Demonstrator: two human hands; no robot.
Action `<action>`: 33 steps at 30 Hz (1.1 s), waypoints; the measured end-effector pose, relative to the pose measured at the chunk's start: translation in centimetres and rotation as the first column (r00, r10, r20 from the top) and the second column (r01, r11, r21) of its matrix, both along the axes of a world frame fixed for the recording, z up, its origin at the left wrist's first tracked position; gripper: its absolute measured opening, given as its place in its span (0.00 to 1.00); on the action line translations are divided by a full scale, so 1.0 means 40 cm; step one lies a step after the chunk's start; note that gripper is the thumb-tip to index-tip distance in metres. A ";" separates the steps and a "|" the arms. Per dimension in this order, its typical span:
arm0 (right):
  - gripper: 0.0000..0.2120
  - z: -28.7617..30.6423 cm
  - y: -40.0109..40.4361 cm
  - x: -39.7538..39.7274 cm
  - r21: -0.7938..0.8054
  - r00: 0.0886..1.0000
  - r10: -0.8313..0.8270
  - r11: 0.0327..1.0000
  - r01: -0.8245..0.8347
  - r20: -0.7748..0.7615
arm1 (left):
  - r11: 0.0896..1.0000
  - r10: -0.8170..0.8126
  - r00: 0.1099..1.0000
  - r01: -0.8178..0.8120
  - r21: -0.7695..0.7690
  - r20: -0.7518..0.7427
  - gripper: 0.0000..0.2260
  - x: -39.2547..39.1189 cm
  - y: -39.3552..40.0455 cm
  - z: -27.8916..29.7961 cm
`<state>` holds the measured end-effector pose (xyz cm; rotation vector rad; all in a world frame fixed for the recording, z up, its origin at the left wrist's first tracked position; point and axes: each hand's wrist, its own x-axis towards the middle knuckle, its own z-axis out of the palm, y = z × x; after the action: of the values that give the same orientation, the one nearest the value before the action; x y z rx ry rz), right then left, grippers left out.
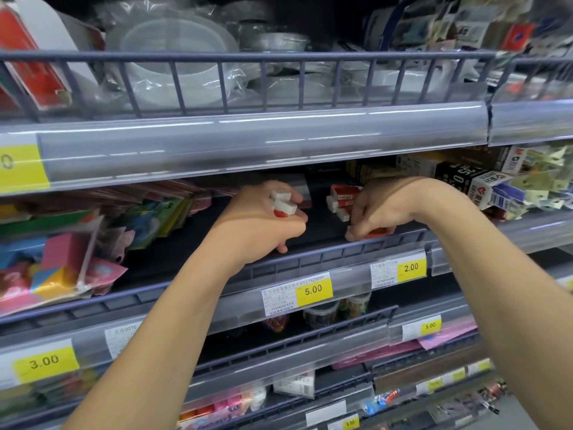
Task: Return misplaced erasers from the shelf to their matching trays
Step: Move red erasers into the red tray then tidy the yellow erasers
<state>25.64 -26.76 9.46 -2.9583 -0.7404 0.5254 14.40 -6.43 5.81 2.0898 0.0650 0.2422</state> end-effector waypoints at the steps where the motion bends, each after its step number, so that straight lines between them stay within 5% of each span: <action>1: 0.17 -0.003 -0.004 -0.002 0.040 0.999 -0.005 0.999 0.003 0.044 | 1.000 -0.005 1.000 0.005 -0.014 0.004 0.14 0.000 0.000 -0.003; 3: 0.16 -0.015 -0.008 -0.009 0.322 0.998 -0.054 0.946 0.040 0.037 | 0.999 0.010 1.000 -0.010 -0.035 0.018 0.14 0.002 0.000 -0.008; 5: 0.15 -0.029 -0.001 -0.026 0.710 0.992 -0.034 0.695 0.110 -0.121 | 0.999 0.015 1.000 -0.014 -0.047 0.025 0.16 0.005 -0.001 -0.011; 8: 0.12 -0.043 0.029 -0.058 0.917 0.950 0.163 0.347 0.198 -0.267 | 0.998 0.005 0.999 -0.003 -0.066 0.032 0.22 0.007 0.000 -0.013; 14: 0.11 -0.066 0.091 -0.088 0.937 0.966 0.175 0.325 0.125 -0.189 | 1.000 0.014 0.997 -0.013 -0.009 0.070 0.22 0.006 -0.012 -0.009; 18: 0.13 -0.061 0.095 -0.091 0.947 0.930 0.254 0.246 0.205 -0.267 | 0.996 0.082 0.994 -0.083 0.017 0.072 0.10 0.014 -0.005 -0.006; 21: 0.10 -0.048 0.077 -0.088 0.938 0.923 0.263 0.279 0.205 -0.280 | 0.990 0.135 0.988 -0.131 -0.050 0.081 0.12 0.018 0.003 -0.013; 24: 0.11 -0.033 0.030 -0.050 0.909 0.989 -0.033 0.389 0.149 -0.147 | 0.989 0.137 0.988 -0.133 -0.064 0.065 0.12 0.017 0.005 -0.019; 26: 0.11 -0.027 -0.006 -0.012 0.750 0.958 -0.275 0.650 0.120 0.085 | 0.990 0.131 0.990 -0.128 -0.054 0.057 0.12 0.017 0.006 -0.018; 28: 0.12 -0.025 -0.022 0.010 0.520 0.917 -0.324 0.838 0.166 0.231 | 0.991 0.127 0.991 -0.125 -0.043 0.046 0.12 0.019 0.006 -0.016; 31: 0.26 -0.038 -0.006 0.024 0.174 0.934 -0.248 0.963 0.208 0.256 | 0.994 0.107 0.994 -0.106 -0.025 0.037 0.11 0.018 0.003 -0.015; 33: 0.29 -0.055 0.015 0.026 0.125 0.940 -0.257 0.964 0.234 0.224 | 0.996 0.092 0.995 -0.092 -0.012 0.039 0.12 0.015 0.002 -0.016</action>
<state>26.69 -26.17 7.27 -2.9915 -0.3845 0.1145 15.02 -6.37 5.19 2.0733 0.1384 0.3381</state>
